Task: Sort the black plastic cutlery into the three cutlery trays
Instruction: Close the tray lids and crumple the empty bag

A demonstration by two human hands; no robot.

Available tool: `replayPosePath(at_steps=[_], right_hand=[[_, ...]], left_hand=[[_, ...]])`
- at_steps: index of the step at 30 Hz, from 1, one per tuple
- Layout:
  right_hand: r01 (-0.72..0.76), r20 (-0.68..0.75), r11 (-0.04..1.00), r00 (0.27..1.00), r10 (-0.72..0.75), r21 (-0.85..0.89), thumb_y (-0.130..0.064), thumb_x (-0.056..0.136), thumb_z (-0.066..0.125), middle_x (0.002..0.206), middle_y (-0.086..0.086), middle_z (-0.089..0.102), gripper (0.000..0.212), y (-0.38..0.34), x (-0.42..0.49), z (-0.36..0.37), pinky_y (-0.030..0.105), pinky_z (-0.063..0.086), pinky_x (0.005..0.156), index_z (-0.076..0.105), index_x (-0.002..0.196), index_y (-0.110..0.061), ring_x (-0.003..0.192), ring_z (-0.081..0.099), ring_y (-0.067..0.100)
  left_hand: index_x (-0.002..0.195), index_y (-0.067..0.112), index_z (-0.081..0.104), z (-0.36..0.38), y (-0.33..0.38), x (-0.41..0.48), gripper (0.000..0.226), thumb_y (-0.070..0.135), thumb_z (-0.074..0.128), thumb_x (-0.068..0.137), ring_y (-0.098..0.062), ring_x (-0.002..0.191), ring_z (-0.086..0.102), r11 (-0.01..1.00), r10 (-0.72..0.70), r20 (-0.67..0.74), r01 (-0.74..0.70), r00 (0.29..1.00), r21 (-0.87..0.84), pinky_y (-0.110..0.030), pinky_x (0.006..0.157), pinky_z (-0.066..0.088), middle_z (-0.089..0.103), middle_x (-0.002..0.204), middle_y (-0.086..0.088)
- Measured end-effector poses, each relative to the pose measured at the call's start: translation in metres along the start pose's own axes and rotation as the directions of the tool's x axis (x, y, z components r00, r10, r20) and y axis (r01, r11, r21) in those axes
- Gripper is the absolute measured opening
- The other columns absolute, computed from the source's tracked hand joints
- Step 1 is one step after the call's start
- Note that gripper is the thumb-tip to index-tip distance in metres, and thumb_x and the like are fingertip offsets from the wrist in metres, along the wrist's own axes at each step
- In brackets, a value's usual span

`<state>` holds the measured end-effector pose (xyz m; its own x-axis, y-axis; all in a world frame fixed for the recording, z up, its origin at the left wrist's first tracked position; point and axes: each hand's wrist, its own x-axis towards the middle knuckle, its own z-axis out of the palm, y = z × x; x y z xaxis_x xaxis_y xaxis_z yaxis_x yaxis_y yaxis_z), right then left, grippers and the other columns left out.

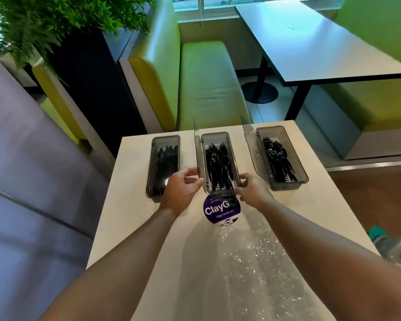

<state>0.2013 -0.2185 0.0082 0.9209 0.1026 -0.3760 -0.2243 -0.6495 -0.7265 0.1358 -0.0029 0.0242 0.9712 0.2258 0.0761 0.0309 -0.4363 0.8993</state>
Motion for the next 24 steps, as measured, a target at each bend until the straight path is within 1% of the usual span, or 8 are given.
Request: replayPosePath(at_steps=[2, 4, 7, 10, 13, 16, 19, 24], right_hand=[[0.007, -0.003, 1.0, 1.0, -0.007, 0.018, -0.019, 0.095, 0.069, 0.107, 0.002, 0.071, 0.05, 0.003, 0.0, 0.0, 0.044, 0.06, 0.083, 0.051, 0.142, -0.02, 0.092, 0.07, 0.02], [0.013, 0.004, 0.999, 1.0, -0.013, 0.04, -0.019, 0.095, 0.069, 0.104, -0.001, 0.07, 0.05, 0.004, 0.0, -0.001, 0.041, 0.059, 0.084, 0.051, 0.142, -0.021, 0.092, 0.069, 0.018], [0.023, 0.022, 0.997, 0.999, -0.025, 0.077, -0.017, 0.095, 0.068, 0.097, -0.004, 0.065, 0.05, 0.007, 0.001, -0.004, 0.035, 0.058, 0.076, 0.051, 0.141, -0.021, 0.086, 0.067, 0.015], [0.021, 0.048, 0.989, 0.998, -0.028, 0.144, -0.012, 0.097, 0.065, 0.095, -0.005, 0.063, 0.048, 0.01, 0.0, -0.007, 0.023, 0.048, 0.062, 0.05, 0.142, -0.019, 0.079, 0.063, 0.011], [0.033, 0.057, 0.987, 0.997, -0.042, 0.156, -0.009, 0.096, 0.066, 0.096, -0.003, 0.064, 0.047, 0.014, 0.003, -0.01, 0.019, 0.045, 0.058, 0.052, 0.14, -0.019, 0.076, 0.063, 0.01], [0.036, 0.069, 0.987, 0.997, -0.047, 0.158, -0.008, 0.094, 0.067, 0.097, 0.001, 0.066, 0.046, 0.017, 0.006, -0.012, 0.018, 0.045, 0.055, 0.055, 0.137, -0.019, 0.074, 0.063, 0.012], [0.033, 0.083, 0.985, 0.995, -0.048, 0.166, -0.006, 0.094, 0.066, 0.094, -0.001, 0.065, 0.044, 0.019, 0.01, -0.013, 0.018, 0.046, 0.055, 0.056, 0.134, -0.02, 0.074, 0.063, 0.011], [0.016, 0.125, 0.982, 0.991, -0.04, 0.186, -0.001, 0.094, 0.062, 0.093, -0.001, 0.064, 0.044, 0.027, 0.012, -0.012, 0.021, 0.046, 0.057, 0.056, 0.133, -0.022, 0.076, 0.062, 0.013]], left_hand=[[0.129, 0.013, 0.064, 0.007, 0.002, 0.001, 0.041, 0.019, 0.075, 0.09, -0.007, 0.102, 0.069, 1.0, 0.009, 0.004, -0.009, 1.0, 0.024, -0.027, 0.085, 0.06, 0.071, 0.117, 0.003], [0.131, 0.016, 0.063, 0.015, 0.004, 0.002, 0.044, 0.02, 0.075, 0.089, -0.006, 0.104, 0.068, 0.998, 0.029, 0.012, -0.029, 1.0, 0.064, -0.025, 0.084, 0.059, 0.069, 0.119, 0.005], [0.128, 0.021, 0.065, 0.026, 0.004, 0.005, 0.04, 0.022, 0.075, 0.089, -0.004, 0.105, 0.065, 0.985, 0.075, 0.032, -0.079, 0.997, 0.156, -0.023, 0.084, 0.058, 0.068, 0.121, 0.009], [0.127, 0.018, 0.067, 0.035, 0.002, 0.006, 0.038, 0.023, 0.074, 0.09, -0.009, 0.104, 0.065, 0.909, 0.18, 0.094, -0.202, 0.979, 0.364, -0.027, 0.088, 0.059, 0.069, 0.121, 0.004], [0.127, 0.017, 0.066, 0.044, 0.001, 0.008, 0.037, 0.024, 0.072, 0.091, -0.012, 0.104, 0.066, 0.814, 0.246, 0.161, -0.294, 0.956, 0.502, -0.028, 0.088, 0.058, 0.068, 0.121, 0.002], [0.122, 0.018, 0.069, 0.054, 0.0, 0.011, 0.031, 0.026, 0.069, 0.092, -0.013, 0.106, 0.063, 0.756, 0.252, 0.208, -0.326, 0.945, 0.568, -0.026, 0.085, 0.056, 0.067, 0.119, 0.004], [0.117, 0.017, 0.072, 0.061, -0.002, 0.011, 0.025, 0.026, 0.067, 0.094, -0.015, 0.109, 0.059, 0.702, 0.229, 0.244, -0.333, 0.942, 0.629, -0.028, 0.085, 0.056, 0.067, 0.117, 0.004], [0.118, 0.016, 0.072, 0.066, -0.005, 0.01, 0.026, 0.026, 0.066, 0.095, -0.016, 0.113, 0.056, 0.675, 0.216, 0.254, -0.332, 0.943, 0.659, -0.029, 0.087, 0.055, 0.067, 0.117, 0.004]])
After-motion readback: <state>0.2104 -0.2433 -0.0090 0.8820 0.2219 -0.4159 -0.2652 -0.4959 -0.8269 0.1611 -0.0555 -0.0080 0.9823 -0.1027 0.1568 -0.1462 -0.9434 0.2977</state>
